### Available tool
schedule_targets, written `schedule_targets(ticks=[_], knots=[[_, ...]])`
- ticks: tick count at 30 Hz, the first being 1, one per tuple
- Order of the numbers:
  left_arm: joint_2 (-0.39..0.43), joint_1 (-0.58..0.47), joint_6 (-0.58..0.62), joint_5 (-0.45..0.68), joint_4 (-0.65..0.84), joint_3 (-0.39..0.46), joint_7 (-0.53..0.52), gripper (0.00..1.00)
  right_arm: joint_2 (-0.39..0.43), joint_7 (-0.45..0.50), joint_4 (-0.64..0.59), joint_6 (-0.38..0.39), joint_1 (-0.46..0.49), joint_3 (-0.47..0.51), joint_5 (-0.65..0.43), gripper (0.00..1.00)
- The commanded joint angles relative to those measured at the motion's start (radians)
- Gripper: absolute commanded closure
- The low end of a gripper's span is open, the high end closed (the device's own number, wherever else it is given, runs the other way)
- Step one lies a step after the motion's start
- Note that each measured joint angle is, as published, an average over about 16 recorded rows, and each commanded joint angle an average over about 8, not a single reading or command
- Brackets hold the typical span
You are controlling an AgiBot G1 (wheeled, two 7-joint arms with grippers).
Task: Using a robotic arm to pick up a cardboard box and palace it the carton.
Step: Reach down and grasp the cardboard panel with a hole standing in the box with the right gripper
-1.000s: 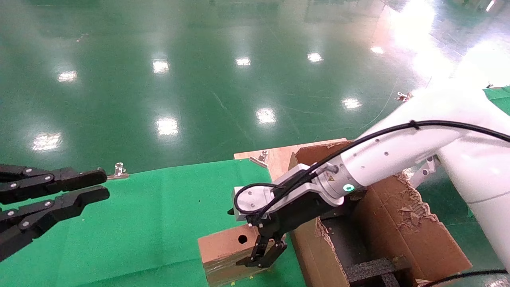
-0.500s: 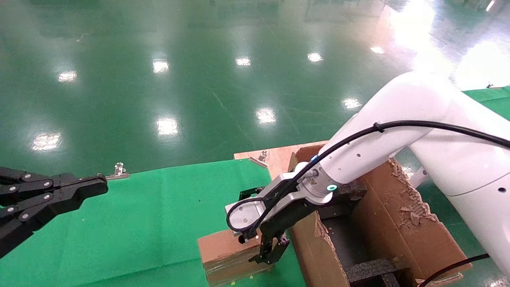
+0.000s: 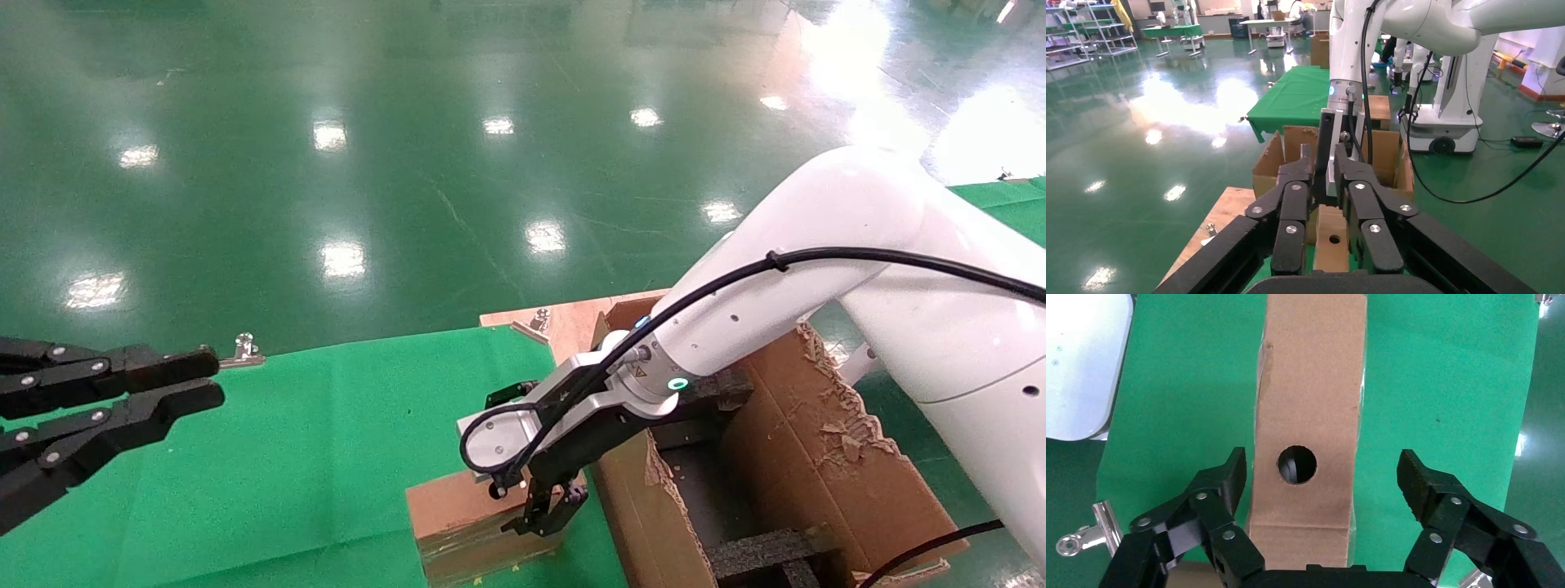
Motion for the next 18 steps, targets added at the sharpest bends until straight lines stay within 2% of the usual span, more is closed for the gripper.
schedule_targets(ticks=[1, 18], knots=[[0.0, 0.0, 0.0, 0.0, 0.0, 0.0, 0.0, 0.0, 0.001, 0.0, 0.0, 0.0, -0.001, 0.001, 0.0, 1.0], [0.0, 0.0, 0.0, 0.0, 0.0, 0.0, 0.0, 0.0, 0.003, 0.001, -0.002, -0.002, -0.003, 0.003, 0.002, 1.0]])
